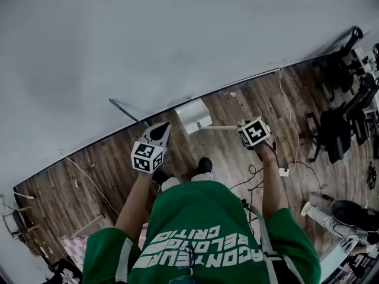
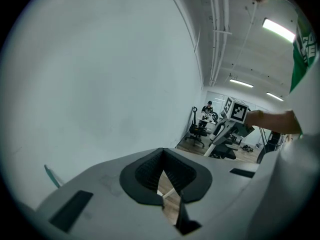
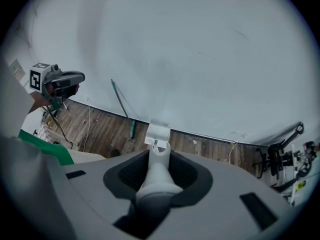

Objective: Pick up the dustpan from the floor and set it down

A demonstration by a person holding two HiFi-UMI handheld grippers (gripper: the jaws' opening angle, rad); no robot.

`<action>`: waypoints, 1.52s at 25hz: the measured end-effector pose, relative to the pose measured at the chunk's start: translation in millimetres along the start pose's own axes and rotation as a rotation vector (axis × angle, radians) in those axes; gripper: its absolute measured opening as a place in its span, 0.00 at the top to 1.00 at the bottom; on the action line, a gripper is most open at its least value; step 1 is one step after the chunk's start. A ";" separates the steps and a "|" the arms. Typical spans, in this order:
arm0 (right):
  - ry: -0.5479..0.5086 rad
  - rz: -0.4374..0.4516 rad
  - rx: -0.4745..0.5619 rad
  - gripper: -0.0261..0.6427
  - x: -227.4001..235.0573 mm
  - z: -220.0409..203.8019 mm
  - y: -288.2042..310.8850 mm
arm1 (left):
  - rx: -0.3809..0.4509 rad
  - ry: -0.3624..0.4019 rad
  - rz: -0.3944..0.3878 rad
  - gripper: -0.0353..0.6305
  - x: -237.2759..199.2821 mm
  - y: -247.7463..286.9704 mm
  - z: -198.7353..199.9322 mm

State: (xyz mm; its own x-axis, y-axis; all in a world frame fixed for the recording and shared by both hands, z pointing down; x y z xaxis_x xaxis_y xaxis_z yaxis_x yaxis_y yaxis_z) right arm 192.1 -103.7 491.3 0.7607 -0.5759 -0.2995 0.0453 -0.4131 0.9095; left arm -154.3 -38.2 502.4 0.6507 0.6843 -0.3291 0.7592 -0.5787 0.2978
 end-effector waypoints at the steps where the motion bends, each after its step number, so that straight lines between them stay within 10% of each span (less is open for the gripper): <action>1: 0.000 0.002 0.006 0.78 9.8 -3.0 -1.6 | 0.003 0.009 -0.004 0.94 3.8 9.6 5.9; 38: 0.001 -0.018 0.022 0.78 126.6 -70.1 8.6 | 0.001 0.046 -0.023 0.94 75.3 114.1 21.3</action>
State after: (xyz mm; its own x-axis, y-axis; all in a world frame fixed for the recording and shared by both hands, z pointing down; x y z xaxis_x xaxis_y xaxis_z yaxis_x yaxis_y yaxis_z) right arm 334.2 -130.7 481.5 0.7603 -0.5677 -0.3157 0.0450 -0.4387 0.8975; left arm -18.4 -62.2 492.4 0.6316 0.7173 -0.2944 0.7742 -0.5627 0.2900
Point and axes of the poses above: the fingertips, and each gripper's own axes: y forward along the fingers, x to its right, z out of its top, the point moved 9 cm from there along -y, backward along the fingers, and after that the axes turned 15 degrees about -z, right-handed, at the moved point
